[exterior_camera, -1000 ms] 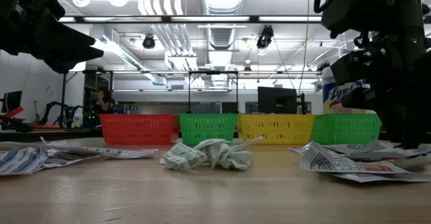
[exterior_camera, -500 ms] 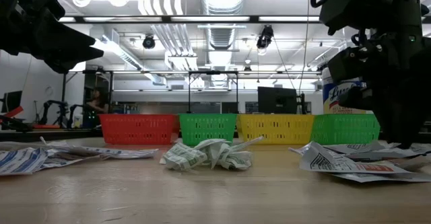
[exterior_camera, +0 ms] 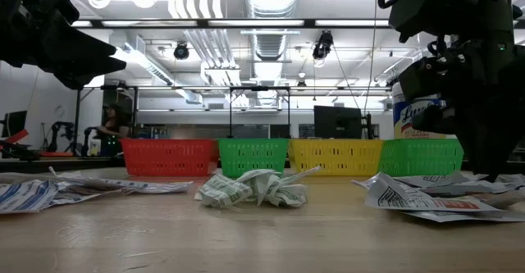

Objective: Pick & Place First Aid Supplies
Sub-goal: Put the alcohol pad into the red basket

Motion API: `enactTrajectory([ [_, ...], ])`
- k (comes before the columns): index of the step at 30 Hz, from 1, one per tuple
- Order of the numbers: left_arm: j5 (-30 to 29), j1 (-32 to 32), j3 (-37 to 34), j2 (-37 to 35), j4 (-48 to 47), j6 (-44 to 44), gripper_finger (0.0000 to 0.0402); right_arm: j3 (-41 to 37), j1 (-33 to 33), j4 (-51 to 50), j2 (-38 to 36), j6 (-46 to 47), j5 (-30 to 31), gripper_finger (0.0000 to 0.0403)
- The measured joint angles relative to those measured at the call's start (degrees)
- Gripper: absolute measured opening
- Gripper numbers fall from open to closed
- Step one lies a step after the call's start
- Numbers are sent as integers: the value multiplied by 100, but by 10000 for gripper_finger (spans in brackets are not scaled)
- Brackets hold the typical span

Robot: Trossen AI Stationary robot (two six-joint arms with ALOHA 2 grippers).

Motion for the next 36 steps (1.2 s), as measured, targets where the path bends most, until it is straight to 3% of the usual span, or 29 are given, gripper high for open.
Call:
enactTrajectory([
  [20, 0, 0, 0, 0, 2, -2, 188, 392, -2, -94, -3, 221, 168, 8],
  [36, 0, 0, 0, 0, 2, 0, 188, 514, -2, -1251, 9, 420, 293, 8],
])
